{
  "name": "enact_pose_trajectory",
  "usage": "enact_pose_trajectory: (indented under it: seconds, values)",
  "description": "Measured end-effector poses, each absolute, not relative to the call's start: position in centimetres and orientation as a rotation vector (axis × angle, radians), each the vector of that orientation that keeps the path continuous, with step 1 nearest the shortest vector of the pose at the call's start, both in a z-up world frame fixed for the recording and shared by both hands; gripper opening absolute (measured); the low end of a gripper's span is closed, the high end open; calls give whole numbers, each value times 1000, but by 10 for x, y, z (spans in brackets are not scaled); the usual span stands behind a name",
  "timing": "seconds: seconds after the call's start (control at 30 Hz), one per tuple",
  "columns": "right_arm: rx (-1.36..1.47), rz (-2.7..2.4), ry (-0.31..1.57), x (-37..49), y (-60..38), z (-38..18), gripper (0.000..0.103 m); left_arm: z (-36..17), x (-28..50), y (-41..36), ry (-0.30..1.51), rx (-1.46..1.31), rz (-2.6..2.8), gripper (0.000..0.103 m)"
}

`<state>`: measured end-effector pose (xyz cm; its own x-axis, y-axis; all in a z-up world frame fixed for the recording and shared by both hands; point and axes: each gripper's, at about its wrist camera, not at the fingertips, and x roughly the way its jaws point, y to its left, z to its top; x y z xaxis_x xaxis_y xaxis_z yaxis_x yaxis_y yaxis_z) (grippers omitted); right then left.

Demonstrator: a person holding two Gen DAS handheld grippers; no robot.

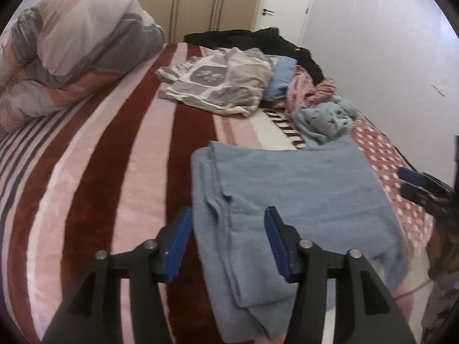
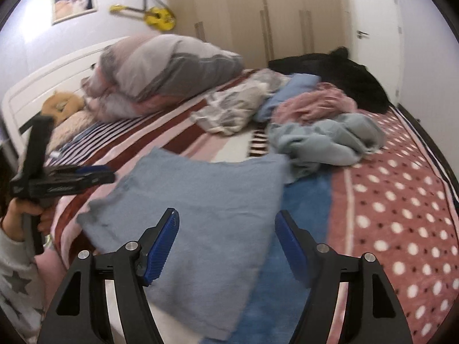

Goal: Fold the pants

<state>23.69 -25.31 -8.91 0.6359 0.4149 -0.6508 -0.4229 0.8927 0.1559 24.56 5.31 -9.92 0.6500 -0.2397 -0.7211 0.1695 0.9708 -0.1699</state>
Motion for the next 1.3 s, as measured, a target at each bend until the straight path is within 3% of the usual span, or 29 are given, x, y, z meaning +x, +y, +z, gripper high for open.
enact_pose_trajectory:
  seconds: [0.23,0.3,0.57,0.67,0.87,1.0,1.07,1.13,1.2,1.3]
  values:
    - [-16,478,826,240,-258,-130,67,-130,233,50,923,-63,-278,52]
    - [19,472,838,240,-266,-135,72,-139,229,55,947,-86,-285,52]
    - [52,488,856,242,-268,-136,74,-140,229,62,953,-134,-304,55]
    - [108,525,876,249,-268,-134,72,-131,241,72,923,-215,-328,65]
    - [180,607,954,263,-255,-146,63,-145,273,76,975,-321,-346,66]
    - [208,601,982,270,-249,-156,54,-157,281,68,1004,-387,-388,48]
    - [202,607,979,270,-246,-154,49,-157,280,61,1003,-354,-395,30]
    - [189,612,971,269,-244,-150,41,-154,278,59,994,-353,-408,19]
    - [186,616,952,267,-241,-143,31,-148,276,61,969,-356,-419,14]
    - [200,628,917,265,-235,-128,26,-135,270,65,931,-351,-424,12]
